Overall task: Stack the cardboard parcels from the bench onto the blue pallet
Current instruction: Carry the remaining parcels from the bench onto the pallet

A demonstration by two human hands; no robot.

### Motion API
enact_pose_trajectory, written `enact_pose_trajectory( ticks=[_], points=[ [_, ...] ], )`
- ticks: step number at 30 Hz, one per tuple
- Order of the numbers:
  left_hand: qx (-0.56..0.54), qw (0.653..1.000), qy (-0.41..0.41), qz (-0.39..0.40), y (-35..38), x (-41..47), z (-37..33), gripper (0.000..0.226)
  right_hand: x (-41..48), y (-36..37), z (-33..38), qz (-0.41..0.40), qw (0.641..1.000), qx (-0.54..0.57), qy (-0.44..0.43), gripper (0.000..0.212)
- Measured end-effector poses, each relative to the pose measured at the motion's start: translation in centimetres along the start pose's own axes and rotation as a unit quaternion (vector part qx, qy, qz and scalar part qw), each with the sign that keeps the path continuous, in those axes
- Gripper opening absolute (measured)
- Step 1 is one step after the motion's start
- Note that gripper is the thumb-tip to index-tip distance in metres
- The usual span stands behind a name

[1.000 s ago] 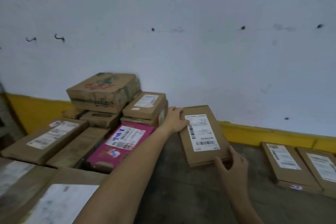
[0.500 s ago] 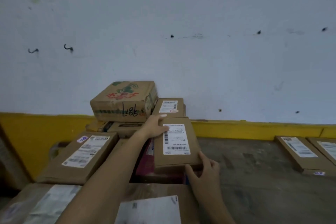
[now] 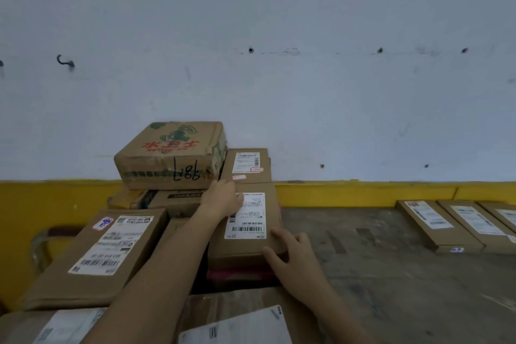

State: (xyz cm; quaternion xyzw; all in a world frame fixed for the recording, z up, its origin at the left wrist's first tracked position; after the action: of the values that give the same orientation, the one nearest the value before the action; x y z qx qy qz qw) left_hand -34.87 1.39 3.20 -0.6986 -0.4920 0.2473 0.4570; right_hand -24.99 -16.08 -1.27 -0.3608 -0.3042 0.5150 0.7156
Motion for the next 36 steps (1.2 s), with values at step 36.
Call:
enact_pose_trajectory(
  ticks=[36],
  points=[
    [-0.043, 0.982, 0.098, 0.158, 27.3, 10.1, -33.2, 0.046, 7.2, -19.1, -45.0, 0.004, 0.948, -0.240, 0.210, 0.052]
  ],
)
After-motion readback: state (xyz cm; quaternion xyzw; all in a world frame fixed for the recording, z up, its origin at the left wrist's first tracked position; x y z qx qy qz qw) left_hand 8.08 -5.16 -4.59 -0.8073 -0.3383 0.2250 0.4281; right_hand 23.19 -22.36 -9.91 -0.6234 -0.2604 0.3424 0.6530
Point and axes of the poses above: each hand's wrist, its own x-axis towards the middle knuckle, its own y-axis out of the palm, z = x × y, the point moved 9 cm from there along x, towards the middle knuckle, and after that the axes turned 15 degrees about -x, right-handed, at the moved point
